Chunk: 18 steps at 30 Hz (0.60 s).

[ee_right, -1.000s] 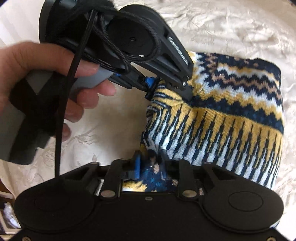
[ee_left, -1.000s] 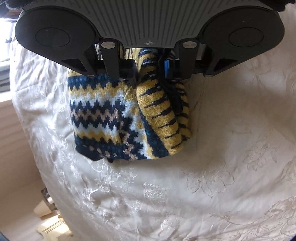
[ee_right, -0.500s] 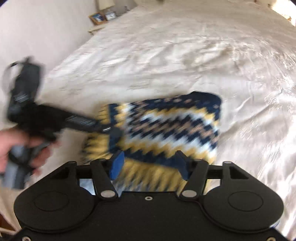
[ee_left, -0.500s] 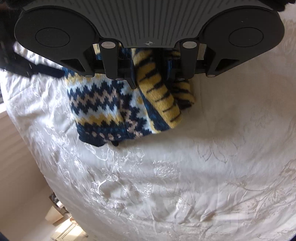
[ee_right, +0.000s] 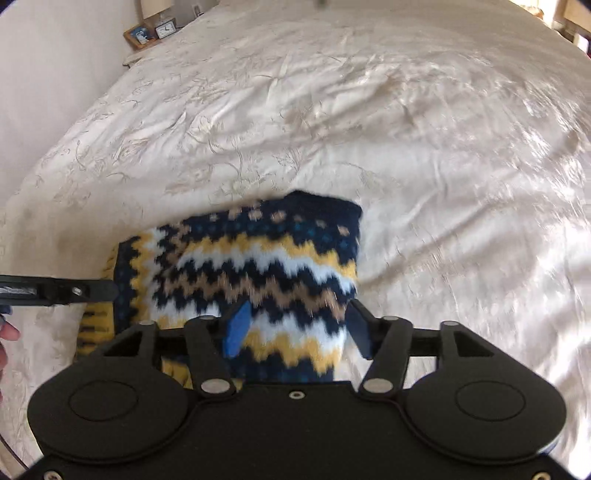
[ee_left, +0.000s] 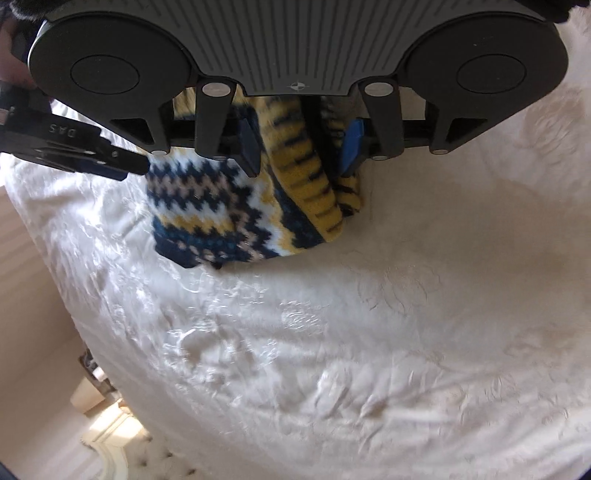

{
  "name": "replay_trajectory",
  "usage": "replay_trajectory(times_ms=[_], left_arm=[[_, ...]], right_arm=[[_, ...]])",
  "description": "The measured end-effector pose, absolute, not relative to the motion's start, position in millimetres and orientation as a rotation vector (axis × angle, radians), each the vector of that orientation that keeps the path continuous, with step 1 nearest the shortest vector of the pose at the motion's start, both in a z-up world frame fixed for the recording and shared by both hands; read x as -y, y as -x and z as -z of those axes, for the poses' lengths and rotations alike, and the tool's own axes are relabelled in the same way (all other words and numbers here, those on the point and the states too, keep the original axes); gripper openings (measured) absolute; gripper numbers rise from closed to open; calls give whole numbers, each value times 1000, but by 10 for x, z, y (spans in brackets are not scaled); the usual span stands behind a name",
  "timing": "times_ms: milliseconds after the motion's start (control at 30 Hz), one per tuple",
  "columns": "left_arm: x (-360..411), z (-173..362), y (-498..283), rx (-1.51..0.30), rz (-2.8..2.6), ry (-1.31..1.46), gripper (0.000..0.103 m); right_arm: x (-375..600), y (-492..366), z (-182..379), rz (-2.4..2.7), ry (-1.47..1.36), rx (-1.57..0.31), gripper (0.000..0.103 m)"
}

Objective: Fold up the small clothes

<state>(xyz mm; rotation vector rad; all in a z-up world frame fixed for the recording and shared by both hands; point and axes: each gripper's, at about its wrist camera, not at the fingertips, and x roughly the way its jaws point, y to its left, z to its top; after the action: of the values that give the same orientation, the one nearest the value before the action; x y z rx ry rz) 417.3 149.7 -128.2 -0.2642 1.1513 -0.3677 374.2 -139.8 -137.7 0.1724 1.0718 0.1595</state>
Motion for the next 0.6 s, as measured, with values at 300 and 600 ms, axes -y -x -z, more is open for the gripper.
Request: replay_trajectory(times_ms=[300,600], left_arm=[[-1259,1626,-3640,-1249,350,175,56],[-1464,1784,-3462,-1283,363,361,64]], right_arm=[[1471,-3387,1675,-141,-291,-1165,76],[1670,-3593,1583,-231,-378,-1129,97]])
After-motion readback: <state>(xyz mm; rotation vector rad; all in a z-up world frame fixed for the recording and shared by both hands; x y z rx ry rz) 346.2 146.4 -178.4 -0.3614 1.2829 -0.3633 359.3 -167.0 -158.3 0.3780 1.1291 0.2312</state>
